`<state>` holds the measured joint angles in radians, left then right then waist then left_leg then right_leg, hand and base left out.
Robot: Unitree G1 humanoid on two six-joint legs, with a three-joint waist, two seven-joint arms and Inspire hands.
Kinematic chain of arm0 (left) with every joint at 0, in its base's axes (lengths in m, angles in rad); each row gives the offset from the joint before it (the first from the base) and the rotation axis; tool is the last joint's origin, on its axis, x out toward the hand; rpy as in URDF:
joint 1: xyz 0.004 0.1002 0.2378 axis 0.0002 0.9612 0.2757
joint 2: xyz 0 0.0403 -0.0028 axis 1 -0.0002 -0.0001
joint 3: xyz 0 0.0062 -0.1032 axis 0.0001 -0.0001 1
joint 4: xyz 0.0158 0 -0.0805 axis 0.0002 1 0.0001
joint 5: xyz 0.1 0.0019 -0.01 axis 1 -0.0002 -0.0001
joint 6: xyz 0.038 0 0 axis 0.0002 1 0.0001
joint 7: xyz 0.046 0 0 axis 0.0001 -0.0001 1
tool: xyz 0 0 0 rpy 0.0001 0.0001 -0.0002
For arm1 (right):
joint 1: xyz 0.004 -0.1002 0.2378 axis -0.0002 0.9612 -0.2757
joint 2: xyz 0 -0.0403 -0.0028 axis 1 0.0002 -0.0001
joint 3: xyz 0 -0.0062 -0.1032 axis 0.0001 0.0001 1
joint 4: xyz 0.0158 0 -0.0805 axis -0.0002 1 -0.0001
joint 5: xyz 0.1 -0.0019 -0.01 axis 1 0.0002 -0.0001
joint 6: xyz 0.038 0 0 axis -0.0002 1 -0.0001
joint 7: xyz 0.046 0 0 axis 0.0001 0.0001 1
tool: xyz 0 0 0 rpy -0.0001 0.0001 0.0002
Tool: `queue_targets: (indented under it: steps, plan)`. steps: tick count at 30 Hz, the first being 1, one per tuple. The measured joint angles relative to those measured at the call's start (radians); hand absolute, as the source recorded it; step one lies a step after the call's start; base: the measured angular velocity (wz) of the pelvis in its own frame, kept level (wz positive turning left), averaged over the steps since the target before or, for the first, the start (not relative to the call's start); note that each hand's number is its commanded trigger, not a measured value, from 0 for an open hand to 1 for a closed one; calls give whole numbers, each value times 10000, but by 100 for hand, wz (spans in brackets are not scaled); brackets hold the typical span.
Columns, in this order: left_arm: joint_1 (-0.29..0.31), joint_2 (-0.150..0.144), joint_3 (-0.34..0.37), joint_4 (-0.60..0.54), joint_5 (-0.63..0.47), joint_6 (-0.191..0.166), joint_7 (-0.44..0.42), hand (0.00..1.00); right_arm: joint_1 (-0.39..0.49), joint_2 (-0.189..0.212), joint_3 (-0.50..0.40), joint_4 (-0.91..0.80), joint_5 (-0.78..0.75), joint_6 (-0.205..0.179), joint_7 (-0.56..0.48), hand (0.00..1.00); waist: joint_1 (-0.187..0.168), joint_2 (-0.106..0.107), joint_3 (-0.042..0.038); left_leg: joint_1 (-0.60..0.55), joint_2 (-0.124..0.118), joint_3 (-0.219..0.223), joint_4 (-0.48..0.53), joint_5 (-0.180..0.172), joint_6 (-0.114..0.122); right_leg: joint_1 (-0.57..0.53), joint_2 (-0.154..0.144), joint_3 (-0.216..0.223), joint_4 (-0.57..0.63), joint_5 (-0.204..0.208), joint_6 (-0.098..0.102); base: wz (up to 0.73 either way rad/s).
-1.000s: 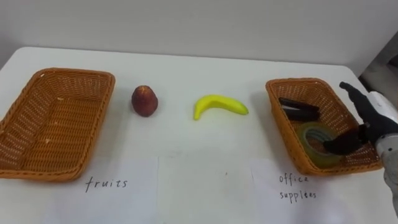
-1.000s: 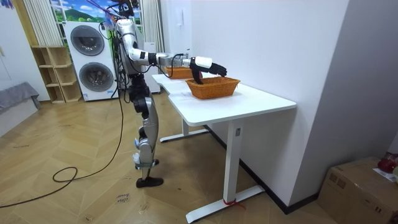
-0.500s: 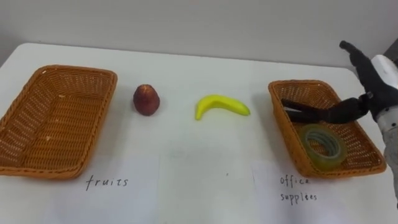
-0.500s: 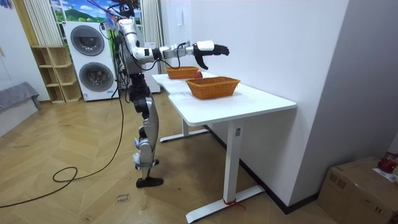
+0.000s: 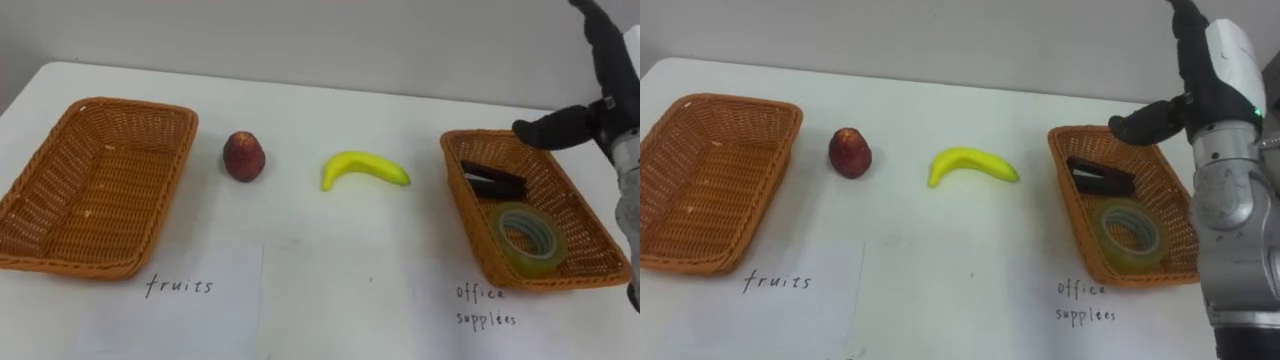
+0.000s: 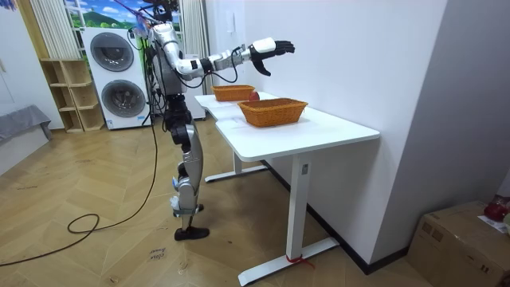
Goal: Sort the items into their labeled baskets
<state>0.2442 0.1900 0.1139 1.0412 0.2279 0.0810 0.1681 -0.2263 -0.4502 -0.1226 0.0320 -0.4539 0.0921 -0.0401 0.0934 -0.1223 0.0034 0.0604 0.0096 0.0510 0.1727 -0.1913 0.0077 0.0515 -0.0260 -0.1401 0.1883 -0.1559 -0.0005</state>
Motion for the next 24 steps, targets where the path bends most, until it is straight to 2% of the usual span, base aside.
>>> queue_targets:
  steps: [4,6,8,11,16,24]
  plan:
    - [32,-8,-2,3,12,3,55,0,-11,0,386,49,244,-78,-122,0,252,57,43,-97,-8,-56,-20,-1,1,-55,-10,-65,-18,2,0,4]
    - [27,18,-4,14,-4,4,75,0,-96,0,660,116,375,-75,-132,0,320,41,24,-268,-16,-123,16,7,4,-183,-19,-135,-4,2,0,12]
    - [18,31,-14,57,-9,4,79,0,-188,0,1022,296,655,-84,-135,0,338,17,43,-444,-22,-222,91,7,3,-281,-34,-253,-2,2,0,14]
    - [-194,49,-15,217,-41,4,79,0,-390,0,1482,775,875,-83,-130,0,443,-113,77,-771,-29,-313,242,8,2,-509,-47,-344,-4,5,-5,12]
    - [-345,178,-206,398,-529,5,60,0,-545,-1,2173,874,1148,-87,-114,0,581,-240,78,-1069,-39,-379,314,8,3,-701,-71,-469,-9,12,-11,7]
    - [-396,270,-465,388,-1111,-14,58,0,-922,-1,2308,1338,1442,-189,-30,0,569,-270,79,-1481,-30,-389,468,8,2,-998,-73,-539,-1,17,-20,2]
